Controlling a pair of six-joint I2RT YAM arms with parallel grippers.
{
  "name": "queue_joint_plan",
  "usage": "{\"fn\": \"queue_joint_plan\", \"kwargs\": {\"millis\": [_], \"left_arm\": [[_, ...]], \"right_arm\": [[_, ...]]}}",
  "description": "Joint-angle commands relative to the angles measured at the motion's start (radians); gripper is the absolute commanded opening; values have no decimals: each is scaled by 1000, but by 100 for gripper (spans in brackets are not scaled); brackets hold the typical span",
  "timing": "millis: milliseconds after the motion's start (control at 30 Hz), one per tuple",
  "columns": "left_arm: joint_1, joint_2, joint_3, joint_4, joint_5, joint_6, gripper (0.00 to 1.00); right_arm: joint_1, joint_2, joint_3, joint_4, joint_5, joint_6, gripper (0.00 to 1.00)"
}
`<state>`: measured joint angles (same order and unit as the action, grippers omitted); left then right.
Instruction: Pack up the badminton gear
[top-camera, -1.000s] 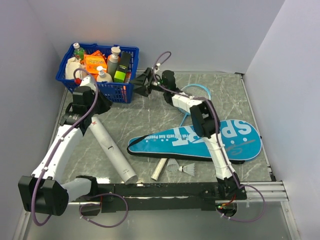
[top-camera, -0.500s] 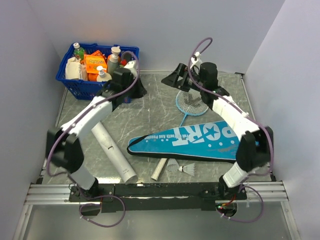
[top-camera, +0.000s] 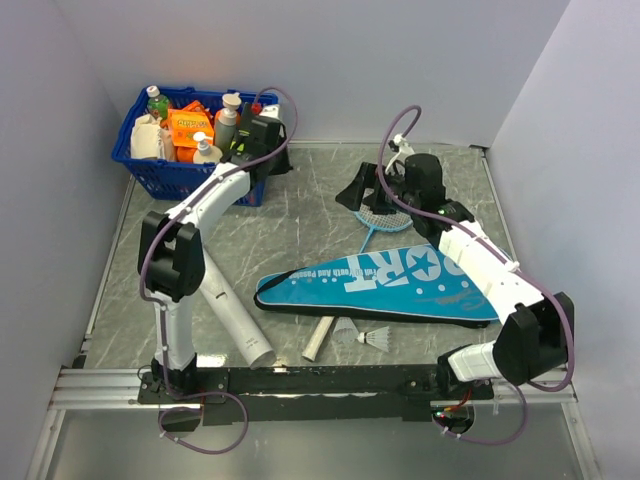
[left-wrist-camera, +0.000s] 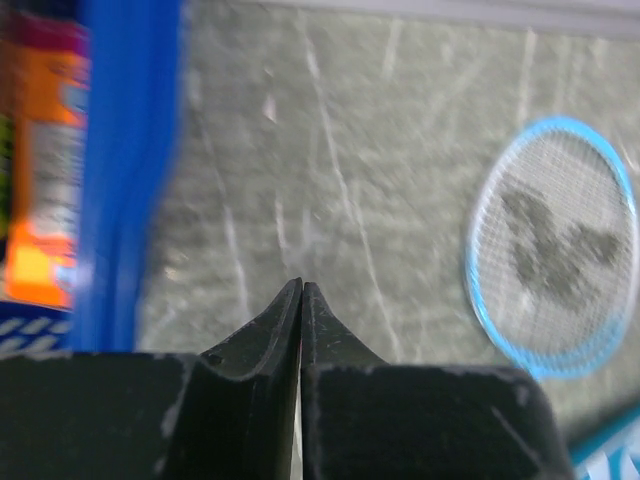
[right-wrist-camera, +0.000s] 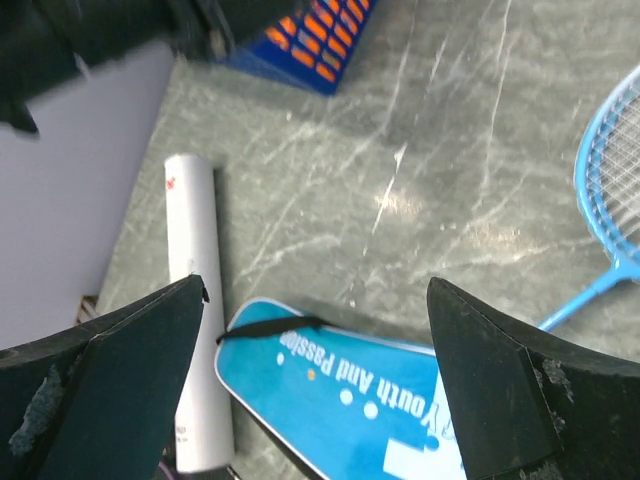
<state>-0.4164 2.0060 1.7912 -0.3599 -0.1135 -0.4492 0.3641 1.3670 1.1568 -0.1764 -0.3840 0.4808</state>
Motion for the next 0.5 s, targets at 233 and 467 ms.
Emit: {"fn": "queue_joint_plan", "kwargs": {"millis": [233, 467], "left_arm": [[191, 103, 65, -21, -110, 32, 7], [326, 122, 54, -5, -115, 23, 7]], "right_arm": [[71, -54, -54, 17, 31, -22, 100], [157, -26, -54, 11, 62, -30, 100]]}}
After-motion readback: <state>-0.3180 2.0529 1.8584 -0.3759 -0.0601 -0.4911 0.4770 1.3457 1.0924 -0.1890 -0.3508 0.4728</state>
